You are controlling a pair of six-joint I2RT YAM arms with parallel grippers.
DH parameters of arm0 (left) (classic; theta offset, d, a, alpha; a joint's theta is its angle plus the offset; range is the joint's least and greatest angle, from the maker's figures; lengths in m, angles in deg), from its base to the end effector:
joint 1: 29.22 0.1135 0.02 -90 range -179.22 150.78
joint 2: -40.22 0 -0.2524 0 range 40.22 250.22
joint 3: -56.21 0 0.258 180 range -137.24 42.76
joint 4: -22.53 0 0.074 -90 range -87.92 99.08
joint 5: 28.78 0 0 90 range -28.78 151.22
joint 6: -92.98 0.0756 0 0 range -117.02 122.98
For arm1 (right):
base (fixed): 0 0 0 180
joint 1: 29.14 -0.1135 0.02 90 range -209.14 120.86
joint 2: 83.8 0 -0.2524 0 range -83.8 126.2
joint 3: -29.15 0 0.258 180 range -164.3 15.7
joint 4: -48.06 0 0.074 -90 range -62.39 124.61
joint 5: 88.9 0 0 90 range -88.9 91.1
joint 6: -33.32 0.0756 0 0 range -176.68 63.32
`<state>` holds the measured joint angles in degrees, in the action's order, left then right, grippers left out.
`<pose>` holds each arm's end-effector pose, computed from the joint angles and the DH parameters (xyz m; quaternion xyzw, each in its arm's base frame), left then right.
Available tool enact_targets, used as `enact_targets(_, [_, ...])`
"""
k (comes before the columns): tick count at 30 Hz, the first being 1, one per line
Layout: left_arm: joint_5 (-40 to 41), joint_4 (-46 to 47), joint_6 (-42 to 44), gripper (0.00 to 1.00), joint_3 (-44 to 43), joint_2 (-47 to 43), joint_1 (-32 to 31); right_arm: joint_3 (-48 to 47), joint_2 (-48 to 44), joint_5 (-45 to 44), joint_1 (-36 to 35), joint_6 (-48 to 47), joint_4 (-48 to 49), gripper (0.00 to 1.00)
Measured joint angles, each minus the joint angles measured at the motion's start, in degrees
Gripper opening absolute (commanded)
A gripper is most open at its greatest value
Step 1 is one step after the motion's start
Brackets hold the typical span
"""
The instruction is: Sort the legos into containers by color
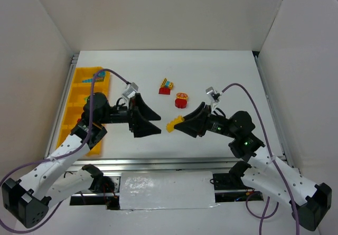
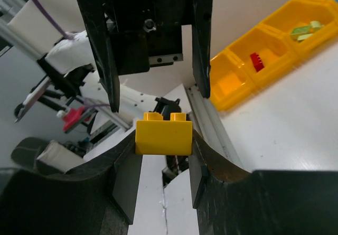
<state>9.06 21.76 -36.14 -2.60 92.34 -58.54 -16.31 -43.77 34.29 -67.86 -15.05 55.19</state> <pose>0.1809 -0.1701 0.3552 0.2739 0.6272 -0.6186 0.3860 0.1439 0.1684 0.3301 -0.2075 0.6049 0.6189 0.4561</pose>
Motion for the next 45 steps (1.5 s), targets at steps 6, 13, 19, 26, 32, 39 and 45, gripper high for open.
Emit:
enact_targets(6, [-0.4, 1.1, 1.6, 0.88, -0.1, 0.7, -5.2, -1.9, 1.1, 5.7, 0.1, 0.6, 0.1, 0.00])
enact_targets(13, [0.2, 1.6, 1.6, 0.80, -1.8, 4.9, -8.2, -2.4, 2.0, 8.1, 0.1, 0.6, 0.0, 0.00])
enact_targets(19, [0.4, 3.4, 1.2, 0.51, -2.0, 7.3, -10.1, -2.7, 4.3, 8.0, 0.1, 0.3, 0.0, 0.00])
enact_targets(26, [0.9, 3.0, 1.2, 0.00, -3.0, 8.5, -10.5, -3.0, 4.4, 7.4, 0.3, -1.7, 0.0, 0.30])
enact_targets(32, [6.4, -3.9, 4.7, 0.00, -6.9, 8.9, -11.0, -3.0, 4.3, 3.1, 0.4, -2.6, -1.4, 1.00])
enact_targets(39, [13.4, -14.1, 5.6, 0.00, -8.6, 9.2, 9.2, -3.0, -0.6, -9.0, 1.6, -4.7, -10.6, 1.00])
enact_targets(45, [30.4, -27.7, 4.1, 0.00, -8.9, 10.0, 24.4, -3.0, -3.4, -14.8, 2.3, -6.6, -16.2, 1.00])
